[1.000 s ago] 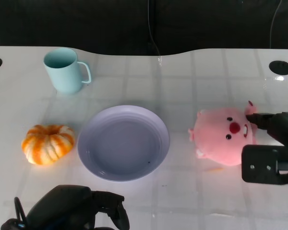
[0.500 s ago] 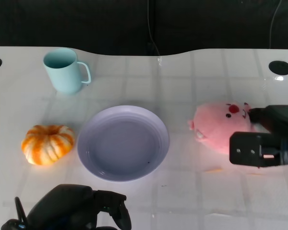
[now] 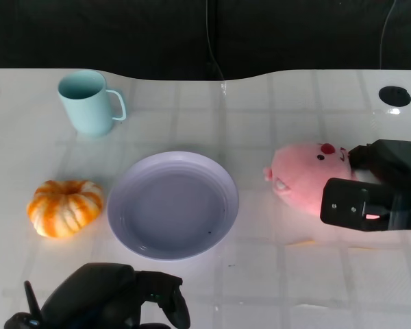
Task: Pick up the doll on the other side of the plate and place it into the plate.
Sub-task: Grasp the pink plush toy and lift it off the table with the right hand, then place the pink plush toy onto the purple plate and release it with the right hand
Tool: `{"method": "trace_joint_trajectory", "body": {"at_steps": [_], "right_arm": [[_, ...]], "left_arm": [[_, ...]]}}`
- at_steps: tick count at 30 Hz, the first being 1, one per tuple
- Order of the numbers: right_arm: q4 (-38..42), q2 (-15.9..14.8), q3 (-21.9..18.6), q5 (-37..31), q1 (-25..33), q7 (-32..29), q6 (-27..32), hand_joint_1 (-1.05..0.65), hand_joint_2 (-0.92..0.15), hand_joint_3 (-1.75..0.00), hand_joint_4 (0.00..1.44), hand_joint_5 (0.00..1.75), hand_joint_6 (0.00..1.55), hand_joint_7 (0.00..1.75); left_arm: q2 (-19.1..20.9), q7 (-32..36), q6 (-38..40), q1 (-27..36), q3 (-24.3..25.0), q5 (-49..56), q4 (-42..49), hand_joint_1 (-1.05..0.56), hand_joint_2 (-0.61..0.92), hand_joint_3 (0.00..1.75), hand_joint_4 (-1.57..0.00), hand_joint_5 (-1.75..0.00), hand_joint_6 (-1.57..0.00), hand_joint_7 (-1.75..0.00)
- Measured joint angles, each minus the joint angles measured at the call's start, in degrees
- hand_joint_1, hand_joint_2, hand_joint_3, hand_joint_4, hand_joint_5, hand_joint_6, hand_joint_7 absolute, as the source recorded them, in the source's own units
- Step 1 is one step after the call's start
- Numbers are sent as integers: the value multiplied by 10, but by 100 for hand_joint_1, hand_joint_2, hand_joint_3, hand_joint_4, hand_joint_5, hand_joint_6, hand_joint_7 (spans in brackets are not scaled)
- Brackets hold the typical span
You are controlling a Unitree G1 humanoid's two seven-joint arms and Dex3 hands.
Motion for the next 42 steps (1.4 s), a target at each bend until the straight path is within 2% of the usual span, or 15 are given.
{"method": "trace_joint_trajectory", "body": {"at_steps": [3, 4, 6, 7, 8, 9, 12, 15, 21, 29, 39, 42], "right_arm": [[4, 0, -1, 6, 1, -25, -11, -27, -92, -27, 88, 89, 125, 8], [4, 2, -6, 15, 3, -29, -12, -27, -92, -28, 85, 121, 126, 24], [-1, 6, -21, 33, 8, -39, -11, -24, -90, -33, 77, 157, 95, 98], [-9, 7, -29, 44, 13, -43, -9, -22, -85, -42, 78, 167, 83, 129], [-21, 8, -38, 54, 19, -46, -8, -20, -76, -58, 80, 171, 79, 144], [-31, 9, -46, 63, 25, -50, -9, -18, -62, -82, 84, 173, 76, 156], [-63, 9, -56, 73, 38, -57, -18, -20, -50, -104, 84, 174, 70, 170], [-93, 9, -60, 78, 44, -59, -22, -16, -39, -120, 88, 175, 73, 174], [-135, 9, -65, 80, 45, -60, -34, -17, -35, -128, 91, 175, 74, 175], [-210, 31, -64, 84, 44, -13, -38, -14, -39, -121, 91, 175, 73, 175], [-214, 77, -38, 76, -17, 8, -55, -21, -43, -116, 92, 175, 73, 175], [-203, 93, -31, 76, -39, 15, -56, -23, -44, -109, 93, 175, 73, 175]], "left_arm": [[0, 0, 0, 0, 0, 2, -1, -29, 92, 33, -73, -133, -79, -86], [0, 0, 0, 0, 0, 2, -1, -29, 92, 33, -73, -133, -79, -86], [0, 0, 0, 0, 0, 2, -1, -29, 92, 33, -73, -132, -79, -85], [0, 0, 0, 0, 0, 1, -1, -29, 92, 33, -73, -132, -79, -85], [1, 0, 0, 0, 0, 1, -2, -29, 92, 33, -73, -132, -79, -85], [1, 0, 0, 0, 0, 0, -2, -29, 92, 32, -73, -132, -79, -85], [3, 0, 0, 0, 0, -2, -2, -29, 92, 33, -72, -131, -79, -84], [3, 0, 1, 0, 0, -3, -2, -30, 92, 32, -73, -131, -80, -85], [4, 0, -2, -2, 0, -2, 0, -29, 92, 33, -74, -134, -80, -85], [2, 0, -1, -4, -5, 0, 4, -30, 92, 34, -72, -134, -79, -86], [-9, 0, 6, -5, -16, 13, 6, -29, 92, 34, -72, -131, -79, -85], [-13, 0, 14, -7, -21, 17, 5, -29, 92, 34, -72, -130, -79, -85]]}}
